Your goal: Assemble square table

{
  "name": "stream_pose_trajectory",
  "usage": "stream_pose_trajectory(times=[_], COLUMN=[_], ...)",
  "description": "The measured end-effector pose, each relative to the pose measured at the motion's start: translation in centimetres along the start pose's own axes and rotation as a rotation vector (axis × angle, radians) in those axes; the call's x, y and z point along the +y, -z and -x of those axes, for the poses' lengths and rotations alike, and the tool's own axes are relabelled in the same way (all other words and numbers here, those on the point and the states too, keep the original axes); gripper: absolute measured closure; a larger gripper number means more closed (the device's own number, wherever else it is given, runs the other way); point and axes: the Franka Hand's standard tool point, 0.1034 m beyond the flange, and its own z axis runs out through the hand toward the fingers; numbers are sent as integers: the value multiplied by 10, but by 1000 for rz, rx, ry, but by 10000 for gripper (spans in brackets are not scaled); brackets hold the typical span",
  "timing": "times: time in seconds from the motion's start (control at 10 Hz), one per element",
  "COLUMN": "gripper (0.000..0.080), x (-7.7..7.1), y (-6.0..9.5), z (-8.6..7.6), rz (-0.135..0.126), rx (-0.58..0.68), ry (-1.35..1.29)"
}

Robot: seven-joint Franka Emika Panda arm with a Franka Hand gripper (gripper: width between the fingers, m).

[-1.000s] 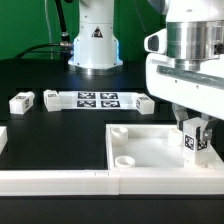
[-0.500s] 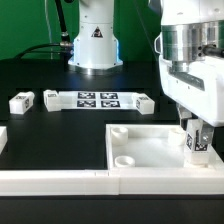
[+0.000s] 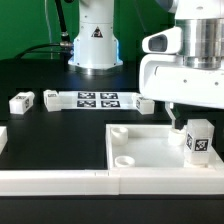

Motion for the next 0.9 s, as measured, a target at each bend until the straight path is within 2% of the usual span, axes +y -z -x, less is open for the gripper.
stream_pose_trajectory(times=[0.2, 0.3, 0.4, 0.6, 0.7, 0.8, 0.9], gripper=[150, 150, 150, 175, 315, 315, 453], x=[1, 2, 4, 4, 4, 4, 3], y=[0, 0, -1, -1, -1, -1, -1], z=[-1, -2, -8, -7, -7, -7, -7], rz=[3, 10, 27, 26, 26, 25, 24], rx=[2, 5, 18, 17, 17, 17, 18], ry=[128, 202, 406, 360, 361, 343, 261])
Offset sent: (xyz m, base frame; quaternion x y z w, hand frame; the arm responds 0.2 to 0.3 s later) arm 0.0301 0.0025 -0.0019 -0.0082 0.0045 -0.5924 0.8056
